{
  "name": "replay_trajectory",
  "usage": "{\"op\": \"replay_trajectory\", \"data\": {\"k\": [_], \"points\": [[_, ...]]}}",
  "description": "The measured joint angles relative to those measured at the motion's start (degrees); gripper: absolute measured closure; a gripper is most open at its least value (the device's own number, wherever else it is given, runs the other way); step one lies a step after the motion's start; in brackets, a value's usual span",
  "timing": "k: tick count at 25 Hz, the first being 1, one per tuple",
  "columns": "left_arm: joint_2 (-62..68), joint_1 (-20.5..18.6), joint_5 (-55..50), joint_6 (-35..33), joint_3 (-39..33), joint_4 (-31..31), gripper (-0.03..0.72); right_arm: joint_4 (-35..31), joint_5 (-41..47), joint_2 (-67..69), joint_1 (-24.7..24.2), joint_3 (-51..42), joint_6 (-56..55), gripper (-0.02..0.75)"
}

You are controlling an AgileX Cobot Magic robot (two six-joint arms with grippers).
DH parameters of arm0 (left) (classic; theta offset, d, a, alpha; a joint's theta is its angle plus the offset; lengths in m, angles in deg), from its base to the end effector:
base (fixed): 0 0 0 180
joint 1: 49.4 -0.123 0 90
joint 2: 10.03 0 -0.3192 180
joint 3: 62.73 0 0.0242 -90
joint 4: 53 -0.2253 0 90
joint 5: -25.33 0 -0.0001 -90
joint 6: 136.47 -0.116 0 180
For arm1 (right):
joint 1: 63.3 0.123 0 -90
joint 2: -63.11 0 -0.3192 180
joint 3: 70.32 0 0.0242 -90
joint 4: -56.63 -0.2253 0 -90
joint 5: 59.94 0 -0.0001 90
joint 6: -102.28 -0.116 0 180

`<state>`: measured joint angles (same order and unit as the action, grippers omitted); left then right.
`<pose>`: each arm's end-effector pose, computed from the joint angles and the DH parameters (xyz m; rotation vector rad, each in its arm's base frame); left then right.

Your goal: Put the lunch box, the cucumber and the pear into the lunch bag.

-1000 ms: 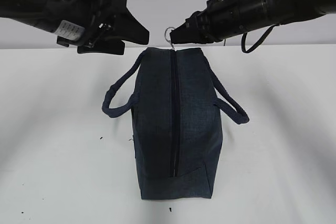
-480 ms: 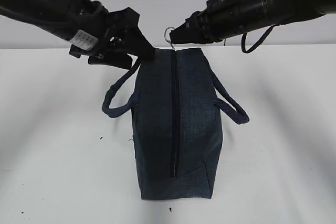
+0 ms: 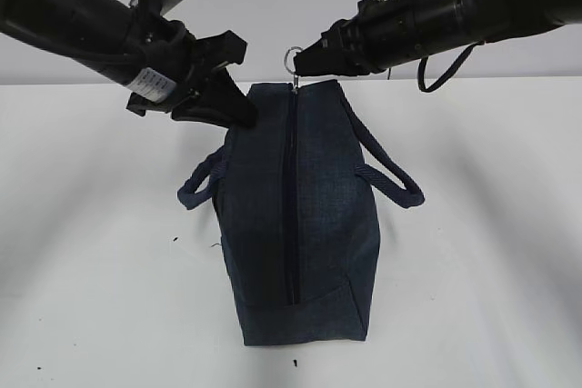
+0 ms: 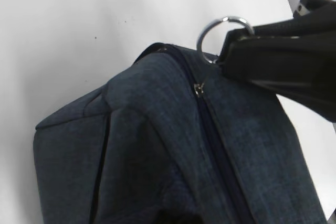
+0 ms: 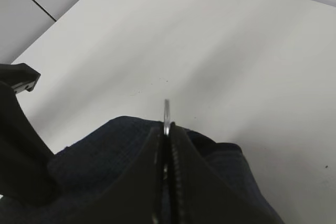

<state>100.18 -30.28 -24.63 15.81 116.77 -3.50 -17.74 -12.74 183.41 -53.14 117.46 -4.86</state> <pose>0.3359 -0.1880 0.2852 0.4568 2.5604 -0.9859 0.4210 0.1588 0.2833 -0.7021 2.0473 0.9213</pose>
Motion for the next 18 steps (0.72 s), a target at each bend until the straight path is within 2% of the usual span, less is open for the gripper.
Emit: {"op": "replay_trajectory", "data": {"k": [18], "points": [[-1.3,0.0,-3.7,-6.3,0.0,0.8,0.69,-1.4,-2.6,0.2,-1.2,0.0,-1.2,0.732]]}}
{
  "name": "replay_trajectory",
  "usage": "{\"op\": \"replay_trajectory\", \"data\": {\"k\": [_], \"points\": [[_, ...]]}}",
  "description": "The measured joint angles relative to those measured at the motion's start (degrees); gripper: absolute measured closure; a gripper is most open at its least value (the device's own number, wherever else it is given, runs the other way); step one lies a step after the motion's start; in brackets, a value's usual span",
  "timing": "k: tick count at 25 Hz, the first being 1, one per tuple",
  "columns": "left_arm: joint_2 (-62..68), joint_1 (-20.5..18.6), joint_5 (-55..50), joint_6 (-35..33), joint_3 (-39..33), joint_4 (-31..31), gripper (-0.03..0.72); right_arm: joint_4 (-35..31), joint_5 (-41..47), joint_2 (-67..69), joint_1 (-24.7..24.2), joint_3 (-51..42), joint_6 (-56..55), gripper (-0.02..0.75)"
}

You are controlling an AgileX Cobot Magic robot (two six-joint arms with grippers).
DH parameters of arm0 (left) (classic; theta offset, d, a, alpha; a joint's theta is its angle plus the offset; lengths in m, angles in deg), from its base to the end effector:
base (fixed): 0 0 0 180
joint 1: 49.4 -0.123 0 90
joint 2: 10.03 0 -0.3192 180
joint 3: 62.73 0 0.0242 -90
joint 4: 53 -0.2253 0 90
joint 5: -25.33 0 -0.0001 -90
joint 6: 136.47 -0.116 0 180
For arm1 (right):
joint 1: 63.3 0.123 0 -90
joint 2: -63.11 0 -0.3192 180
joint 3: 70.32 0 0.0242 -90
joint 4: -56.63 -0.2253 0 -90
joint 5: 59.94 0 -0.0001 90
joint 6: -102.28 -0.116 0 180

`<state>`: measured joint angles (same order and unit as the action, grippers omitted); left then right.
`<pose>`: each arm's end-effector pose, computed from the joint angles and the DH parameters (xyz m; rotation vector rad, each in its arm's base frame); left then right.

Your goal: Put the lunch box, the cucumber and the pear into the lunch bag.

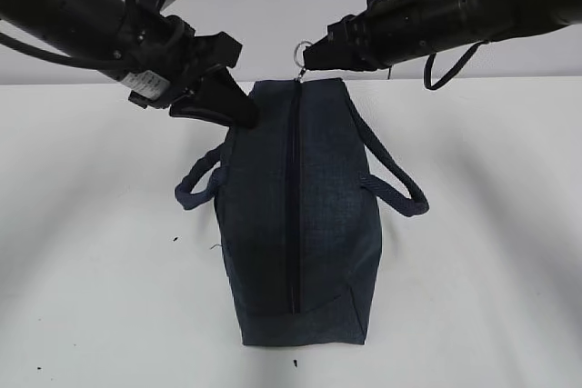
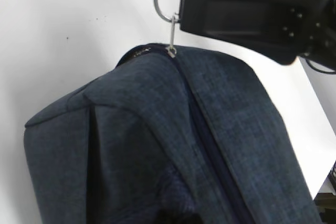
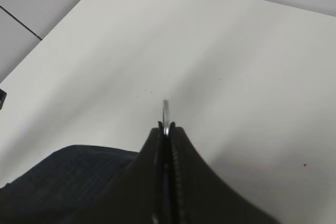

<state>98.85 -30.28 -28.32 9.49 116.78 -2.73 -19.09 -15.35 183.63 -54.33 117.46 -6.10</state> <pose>0.3249 -0.1887 0.2940 0.6301 2.5120 -1.0024 0.4298 0.1478 0.2828 -0.6039 2.0593 0.8958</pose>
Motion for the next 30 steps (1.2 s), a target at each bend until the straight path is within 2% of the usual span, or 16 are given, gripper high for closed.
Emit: {"op": "replay_trajectory", "data": {"k": [7,15,25,30], "points": [[-0.1,0.0,-1.4,-3.6,0.0,4.1,0.69,-2.9,6.2,4.1,-2.9,1.8,-2.2,0.732],[-0.1,0.0,-2.5,-4.9,0.0,5.6,0.69,-3.3,13.2,9.2,-5.6,5.7,-5.9,0.732],[-0.1,0.0,-2.8,-7.1,0.1,8.1,0.691,-3.4,15.5,13.8,-6.8,6.2,-6.9,0.732],[-0.1,0.0,-3.4,-7.2,2.8,7.7,0.691,-3.3,14.9,14.6,-6.8,6.2,-7.0,0.732]]}}
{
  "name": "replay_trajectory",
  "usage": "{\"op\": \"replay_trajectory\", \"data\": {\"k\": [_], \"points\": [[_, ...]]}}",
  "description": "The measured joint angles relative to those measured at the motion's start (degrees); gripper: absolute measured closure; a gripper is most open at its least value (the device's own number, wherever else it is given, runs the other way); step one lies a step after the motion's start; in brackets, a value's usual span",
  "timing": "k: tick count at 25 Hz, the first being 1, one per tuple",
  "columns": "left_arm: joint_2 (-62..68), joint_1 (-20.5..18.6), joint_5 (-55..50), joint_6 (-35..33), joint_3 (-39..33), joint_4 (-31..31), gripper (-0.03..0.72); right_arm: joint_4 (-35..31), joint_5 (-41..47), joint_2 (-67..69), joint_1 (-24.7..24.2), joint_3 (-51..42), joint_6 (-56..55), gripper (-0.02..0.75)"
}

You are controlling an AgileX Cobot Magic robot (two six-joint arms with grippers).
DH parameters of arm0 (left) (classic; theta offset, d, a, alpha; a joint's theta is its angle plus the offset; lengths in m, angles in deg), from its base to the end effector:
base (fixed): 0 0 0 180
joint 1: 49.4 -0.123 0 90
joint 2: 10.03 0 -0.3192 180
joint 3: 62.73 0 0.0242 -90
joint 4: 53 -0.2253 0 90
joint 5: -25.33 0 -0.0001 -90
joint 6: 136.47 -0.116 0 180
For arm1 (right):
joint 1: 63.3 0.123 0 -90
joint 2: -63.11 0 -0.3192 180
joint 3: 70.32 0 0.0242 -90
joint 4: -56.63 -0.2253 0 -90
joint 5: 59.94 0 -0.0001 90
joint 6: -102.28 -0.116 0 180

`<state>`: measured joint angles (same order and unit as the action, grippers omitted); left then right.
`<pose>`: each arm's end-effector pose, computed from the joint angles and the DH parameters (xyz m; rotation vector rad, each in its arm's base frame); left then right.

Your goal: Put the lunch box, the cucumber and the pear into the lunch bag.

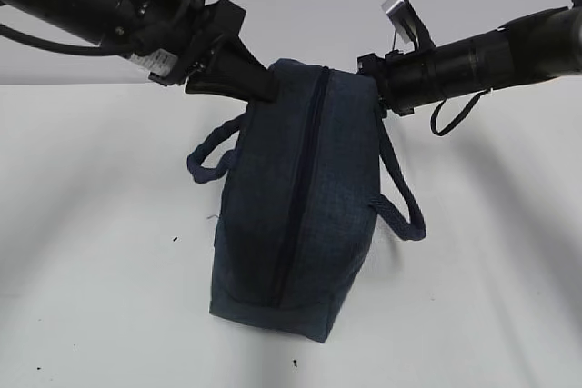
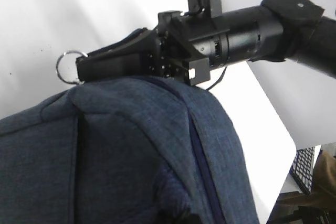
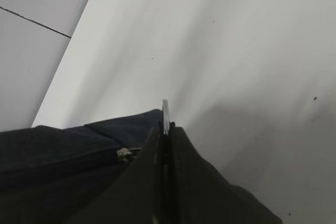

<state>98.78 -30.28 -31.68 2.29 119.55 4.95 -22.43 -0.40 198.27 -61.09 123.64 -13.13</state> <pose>0.3240 -0.1997 0.3168 0.7236 2.3681 -1.1352 0.4678 0.1164 0.2054 -0.4085 2.2093 1.2613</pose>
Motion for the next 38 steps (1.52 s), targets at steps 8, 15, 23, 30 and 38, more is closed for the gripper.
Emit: {"op": "replay_trajectory", "data": {"k": [8,15,23,30,38], "points": [[0.1,-0.1,0.2,0.0,1.3,-1.0,0.693,-0.1,0.0,2.3,0.0,0.1,-0.7,0.732],[0.2,-0.1,0.7,0.0,1.3,-1.0,0.694,-0.1,-0.7,2.3,0.0,0.1,-0.7,0.732],[3.0,-0.1,1.1,-0.4,1.9,1.2,0.694,0.8,-3.3,2.3,0.0,3.0,-0.7,0.552],[5.7,-0.1,6.4,-0.4,2.0,3.1,0.694,10.6,-3.4,1.9,-0.1,7.0,-1.2,0.351],[6.2,-0.4,8.2,-0.4,2.6,2.9,0.408,22.8,-4.0,-6.3,-0.1,8.0,-6.1,0.341]]}}
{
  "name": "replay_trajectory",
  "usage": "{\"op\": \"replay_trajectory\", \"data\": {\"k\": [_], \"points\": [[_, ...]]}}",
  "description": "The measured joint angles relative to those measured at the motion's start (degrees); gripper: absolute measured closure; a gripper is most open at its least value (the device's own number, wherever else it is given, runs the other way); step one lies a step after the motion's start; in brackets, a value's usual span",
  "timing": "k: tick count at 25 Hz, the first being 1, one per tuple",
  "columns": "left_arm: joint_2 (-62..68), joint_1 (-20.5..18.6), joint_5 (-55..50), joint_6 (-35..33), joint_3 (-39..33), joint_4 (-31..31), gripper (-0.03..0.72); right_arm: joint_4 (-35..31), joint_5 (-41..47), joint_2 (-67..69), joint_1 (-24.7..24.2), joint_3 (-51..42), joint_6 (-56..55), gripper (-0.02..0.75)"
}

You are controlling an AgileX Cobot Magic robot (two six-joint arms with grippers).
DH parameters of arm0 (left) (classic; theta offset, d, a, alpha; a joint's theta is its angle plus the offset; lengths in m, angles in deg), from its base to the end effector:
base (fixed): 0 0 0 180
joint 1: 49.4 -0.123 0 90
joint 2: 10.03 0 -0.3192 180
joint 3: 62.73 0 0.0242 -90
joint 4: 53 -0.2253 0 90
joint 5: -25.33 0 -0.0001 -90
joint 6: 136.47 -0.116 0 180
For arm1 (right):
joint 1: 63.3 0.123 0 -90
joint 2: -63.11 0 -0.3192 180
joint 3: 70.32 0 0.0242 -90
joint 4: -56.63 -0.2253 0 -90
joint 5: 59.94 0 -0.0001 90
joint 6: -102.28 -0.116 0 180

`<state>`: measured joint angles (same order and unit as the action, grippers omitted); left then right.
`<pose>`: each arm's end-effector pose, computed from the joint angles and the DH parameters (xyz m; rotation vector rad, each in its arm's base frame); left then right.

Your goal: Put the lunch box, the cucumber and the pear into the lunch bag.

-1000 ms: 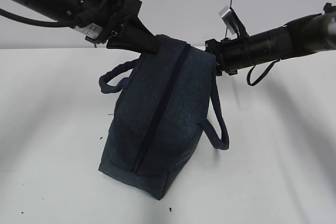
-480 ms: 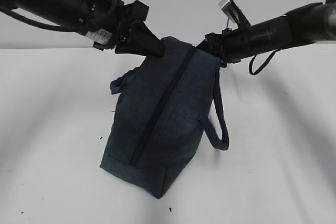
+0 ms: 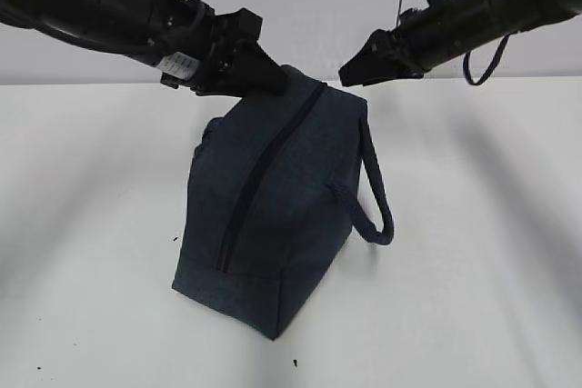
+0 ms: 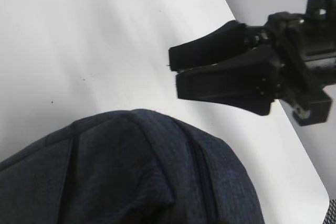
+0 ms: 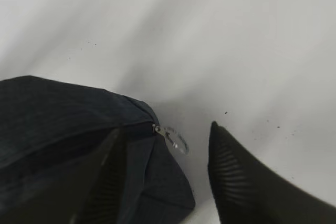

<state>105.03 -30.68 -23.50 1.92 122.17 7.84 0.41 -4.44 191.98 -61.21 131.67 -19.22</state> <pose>0.3657 -0.2045 0.2910 0.5548 2.3608 -1.0826 0.4671 0.0966 0.2593 -0.6922 2.2492 0.8158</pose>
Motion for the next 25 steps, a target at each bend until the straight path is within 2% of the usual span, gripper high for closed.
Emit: {"op": "replay_trajectory", "data": {"k": [3,11,15,21,25], "points": [[-0.7,-0.7,0.0,0.0,0.1,-2.2,0.356,5.3,0.0,-3.5,0.0,0.0,-3.4,0.341],[-9.5,-1.1,-0.4,1.2,0.2,-19.9,0.369,18.0,4.4,-14.0,0.0,0.0,-13.0,0.34],[-16.0,-1.1,-0.8,5.1,0.2,-27.3,0.369,23.4,7.8,-18.9,0.0,0.0,-18.8,0.355],[-25.0,-1.1,-4.2,14.5,0.2,-39.7,0.369,29.9,14.1,-25.4,0.0,0.0,-26.9,0.342],[-29.9,-1.1,-8.3,19.9,0.2,-44.5,0.369,35.7,15.8,-30.0,0.0,0.0,-32.7,0.341]]}}
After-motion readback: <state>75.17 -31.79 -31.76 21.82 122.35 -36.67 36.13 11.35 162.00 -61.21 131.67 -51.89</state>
